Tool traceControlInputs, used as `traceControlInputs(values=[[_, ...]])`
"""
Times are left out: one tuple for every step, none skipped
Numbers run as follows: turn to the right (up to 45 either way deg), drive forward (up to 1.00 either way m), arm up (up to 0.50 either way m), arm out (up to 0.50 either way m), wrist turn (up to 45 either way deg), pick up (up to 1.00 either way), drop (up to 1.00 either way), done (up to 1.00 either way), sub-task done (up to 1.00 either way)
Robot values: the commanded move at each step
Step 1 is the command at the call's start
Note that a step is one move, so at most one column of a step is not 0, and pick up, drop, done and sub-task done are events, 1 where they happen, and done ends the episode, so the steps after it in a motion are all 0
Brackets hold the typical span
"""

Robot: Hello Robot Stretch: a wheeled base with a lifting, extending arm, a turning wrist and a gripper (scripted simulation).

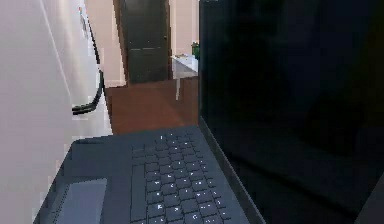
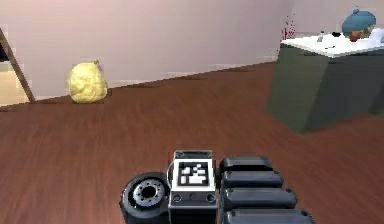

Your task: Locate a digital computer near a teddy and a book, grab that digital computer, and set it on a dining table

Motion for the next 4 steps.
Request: traceControlInputs(values=[[0.0,1.0,0.0,0.0,0.0,0.0,0.0,0.0,0.0],[9.0,0.0,0.0,0.0,0.0,0.0,0.0,0.0,0.0],[0.0,0.3,0.0,0.0,0.0,0.0,0.0,0.0,0.0],[-30.0,0.0,0.0,0.0,0.0,0.0,0.0,0.0,0.0]])
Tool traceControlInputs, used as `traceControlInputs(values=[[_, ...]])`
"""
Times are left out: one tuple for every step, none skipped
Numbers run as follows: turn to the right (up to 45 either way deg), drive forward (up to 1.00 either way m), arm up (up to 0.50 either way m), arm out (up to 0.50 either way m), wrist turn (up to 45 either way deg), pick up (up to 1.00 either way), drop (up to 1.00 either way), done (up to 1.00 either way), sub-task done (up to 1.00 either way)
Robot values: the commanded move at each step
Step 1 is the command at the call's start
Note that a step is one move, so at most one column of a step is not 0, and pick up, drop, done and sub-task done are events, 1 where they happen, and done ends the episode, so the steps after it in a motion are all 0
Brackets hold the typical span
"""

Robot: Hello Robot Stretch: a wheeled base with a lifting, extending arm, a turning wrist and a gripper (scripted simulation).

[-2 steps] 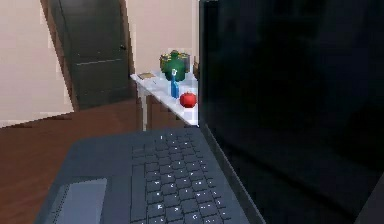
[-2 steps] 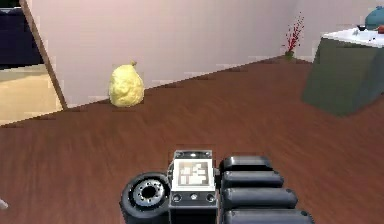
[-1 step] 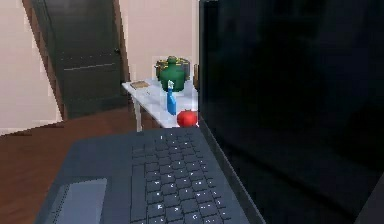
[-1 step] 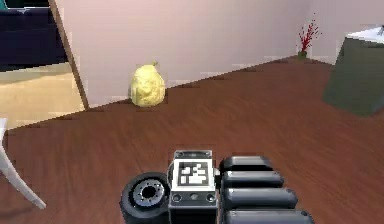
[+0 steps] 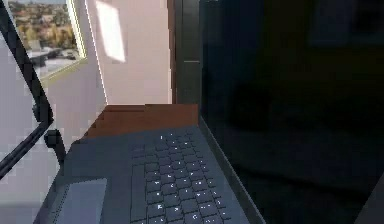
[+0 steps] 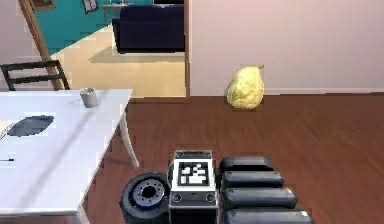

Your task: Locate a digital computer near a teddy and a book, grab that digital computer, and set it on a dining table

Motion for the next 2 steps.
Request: traceControlInputs(values=[[0.0,0.9,0.0,0.0,0.0,0.0,0.0,0.0,0.0],[45.0,0.0,0.0,0.0,0.0,0.0,0.0,0.0,0.0]])
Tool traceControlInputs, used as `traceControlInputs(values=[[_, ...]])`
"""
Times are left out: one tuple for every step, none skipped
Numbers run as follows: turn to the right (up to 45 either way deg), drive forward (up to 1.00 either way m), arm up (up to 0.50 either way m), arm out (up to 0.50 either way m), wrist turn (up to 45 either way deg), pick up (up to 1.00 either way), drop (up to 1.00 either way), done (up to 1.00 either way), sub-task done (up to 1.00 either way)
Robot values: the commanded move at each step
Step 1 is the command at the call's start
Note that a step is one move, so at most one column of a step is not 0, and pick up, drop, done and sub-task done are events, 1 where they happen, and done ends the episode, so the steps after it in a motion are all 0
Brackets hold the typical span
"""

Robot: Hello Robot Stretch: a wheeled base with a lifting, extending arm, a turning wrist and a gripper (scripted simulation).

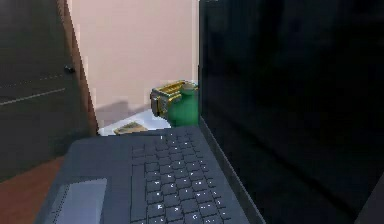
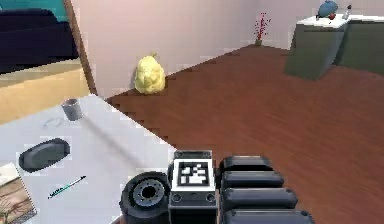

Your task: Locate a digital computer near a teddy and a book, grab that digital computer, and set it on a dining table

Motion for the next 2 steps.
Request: traceControlInputs(values=[[45.0,0.0,0.0,0.0,0.0,0.0,0.0,0.0,0.0],[45.0,0.0,0.0,0.0,0.0,0.0,0.0,0.0,0.0]])
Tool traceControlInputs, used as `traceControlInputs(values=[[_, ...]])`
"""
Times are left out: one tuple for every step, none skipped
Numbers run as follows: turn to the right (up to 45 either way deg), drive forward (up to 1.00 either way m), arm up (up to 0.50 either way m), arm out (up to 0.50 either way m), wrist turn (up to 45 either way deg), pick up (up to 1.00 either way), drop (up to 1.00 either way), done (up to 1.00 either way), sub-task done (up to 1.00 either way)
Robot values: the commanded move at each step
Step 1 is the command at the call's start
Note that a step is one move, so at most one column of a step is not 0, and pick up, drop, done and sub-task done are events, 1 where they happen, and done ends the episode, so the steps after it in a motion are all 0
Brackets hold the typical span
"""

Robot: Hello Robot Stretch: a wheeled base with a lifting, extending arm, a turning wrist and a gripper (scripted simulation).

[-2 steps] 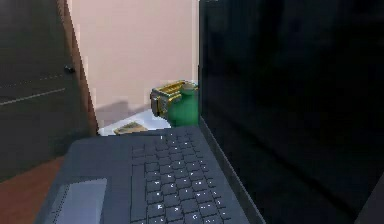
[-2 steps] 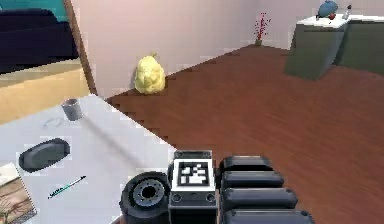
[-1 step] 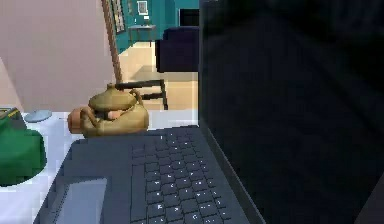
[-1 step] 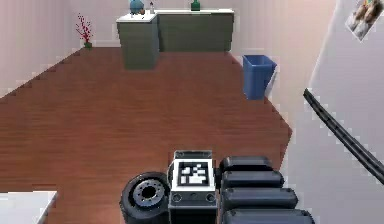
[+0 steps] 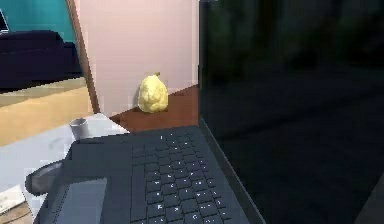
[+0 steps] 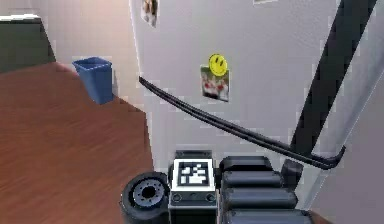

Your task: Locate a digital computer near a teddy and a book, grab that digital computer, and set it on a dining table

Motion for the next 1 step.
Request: traceControlInputs(values=[[18.0,0.0,0.0,0.0,0.0,0.0,0.0,0.0,0.0]])
